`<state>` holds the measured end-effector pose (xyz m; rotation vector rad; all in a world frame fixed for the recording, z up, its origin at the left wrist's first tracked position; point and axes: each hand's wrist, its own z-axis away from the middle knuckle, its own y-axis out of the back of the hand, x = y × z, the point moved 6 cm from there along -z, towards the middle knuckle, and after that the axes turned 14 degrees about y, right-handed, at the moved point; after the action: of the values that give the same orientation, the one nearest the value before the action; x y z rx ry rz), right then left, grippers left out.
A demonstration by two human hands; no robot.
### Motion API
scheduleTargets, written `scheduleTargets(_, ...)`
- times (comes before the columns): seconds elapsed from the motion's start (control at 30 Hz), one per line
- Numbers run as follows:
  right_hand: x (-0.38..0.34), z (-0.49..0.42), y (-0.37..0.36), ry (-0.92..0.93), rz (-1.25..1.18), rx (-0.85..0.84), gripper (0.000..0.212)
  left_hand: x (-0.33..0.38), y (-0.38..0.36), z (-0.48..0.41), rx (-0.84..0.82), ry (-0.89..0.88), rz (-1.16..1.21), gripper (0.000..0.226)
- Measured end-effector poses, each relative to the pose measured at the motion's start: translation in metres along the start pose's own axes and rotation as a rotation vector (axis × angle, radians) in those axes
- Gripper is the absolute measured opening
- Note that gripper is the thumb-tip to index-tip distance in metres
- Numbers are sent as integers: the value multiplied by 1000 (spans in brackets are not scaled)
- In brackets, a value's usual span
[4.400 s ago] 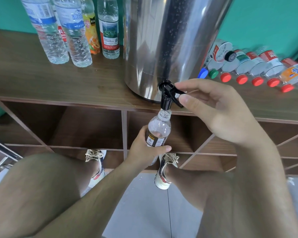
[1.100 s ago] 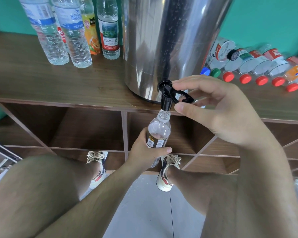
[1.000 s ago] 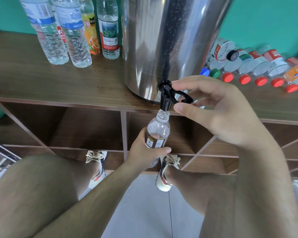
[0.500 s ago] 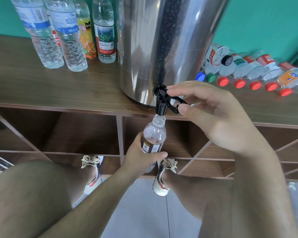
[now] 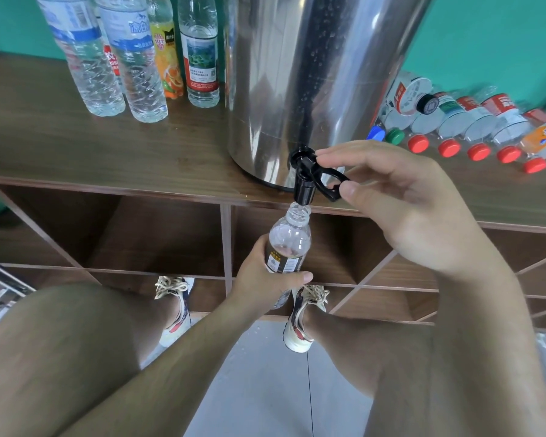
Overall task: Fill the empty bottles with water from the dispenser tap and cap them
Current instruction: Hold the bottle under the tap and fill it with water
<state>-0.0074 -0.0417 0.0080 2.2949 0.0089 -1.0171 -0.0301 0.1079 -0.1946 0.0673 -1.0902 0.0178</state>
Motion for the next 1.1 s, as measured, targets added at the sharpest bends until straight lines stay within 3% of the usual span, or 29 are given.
scheduleTargets(1.1, -3, 2, 0, 34, 5, -25, 31, 0, 0, 4, 30, 13, -12, 76)
